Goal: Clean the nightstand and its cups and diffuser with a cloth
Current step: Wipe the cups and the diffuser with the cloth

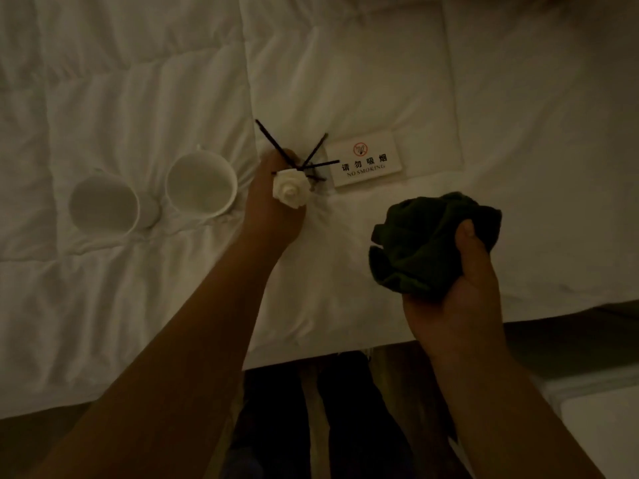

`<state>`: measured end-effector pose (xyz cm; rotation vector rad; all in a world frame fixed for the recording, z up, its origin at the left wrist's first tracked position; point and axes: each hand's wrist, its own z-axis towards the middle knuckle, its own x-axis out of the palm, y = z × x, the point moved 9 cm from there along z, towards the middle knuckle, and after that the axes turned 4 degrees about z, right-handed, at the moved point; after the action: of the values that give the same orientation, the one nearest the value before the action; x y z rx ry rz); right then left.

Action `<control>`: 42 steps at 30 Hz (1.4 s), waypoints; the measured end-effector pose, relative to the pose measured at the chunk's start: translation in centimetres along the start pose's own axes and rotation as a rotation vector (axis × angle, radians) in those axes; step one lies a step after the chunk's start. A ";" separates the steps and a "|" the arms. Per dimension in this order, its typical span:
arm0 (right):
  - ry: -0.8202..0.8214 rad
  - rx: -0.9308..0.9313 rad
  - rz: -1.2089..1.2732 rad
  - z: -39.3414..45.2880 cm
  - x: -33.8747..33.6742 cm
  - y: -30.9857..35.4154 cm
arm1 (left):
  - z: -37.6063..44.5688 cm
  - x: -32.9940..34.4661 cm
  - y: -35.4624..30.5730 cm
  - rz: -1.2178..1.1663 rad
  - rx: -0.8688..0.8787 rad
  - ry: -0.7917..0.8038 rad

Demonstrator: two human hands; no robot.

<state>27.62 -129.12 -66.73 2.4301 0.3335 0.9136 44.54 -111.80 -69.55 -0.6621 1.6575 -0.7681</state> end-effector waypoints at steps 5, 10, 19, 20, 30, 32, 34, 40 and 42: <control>0.015 -0.006 -0.003 0.2 -0.1 1.0 | -1.6 -1.2 -0.3 -0.035 -0.024 -0.068; 0.030 -0.057 0.031 0.5 0.3 2.5 | -8.3 -1.7 -0.1 -0.051 -0.221 -0.259; 0.006 -0.126 0.019 1.2 -0.6 5.3 | -3.7 7.4 -7.1 0.274 0.064 0.043; 0.005 -0.131 0.007 1.2 -0.7 5.6 | -2.4 8.3 -7.5 0.386 0.101 0.077; 0.031 -0.161 -0.011 1.5 -1.8 8.0 | 0.0 9.1 -5.9 0.633 0.038 0.072; 0.041 -0.186 -0.044 1.7 -1.7 8.5 | -0.8 8.5 -6.1 0.503 0.073 0.066; 0.055 -0.215 -0.093 2.0 -1.4 9.1 | -2.0 8.2 -6.5 0.302 0.090 0.108; 0.167 -0.500 -0.897 2.1 2.0 10.4 | -6.4 7.0 -9.9 -0.329 0.141 0.248; 0.205 -0.554 -1.151 1.8 3.1 9.4 | -6.7 6.6 -10.8 -0.483 0.110 0.283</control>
<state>31.54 -136.41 -61.03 1.2723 1.1945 0.5716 36.89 -122.72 -64.17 -0.9226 1.7104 -1.3409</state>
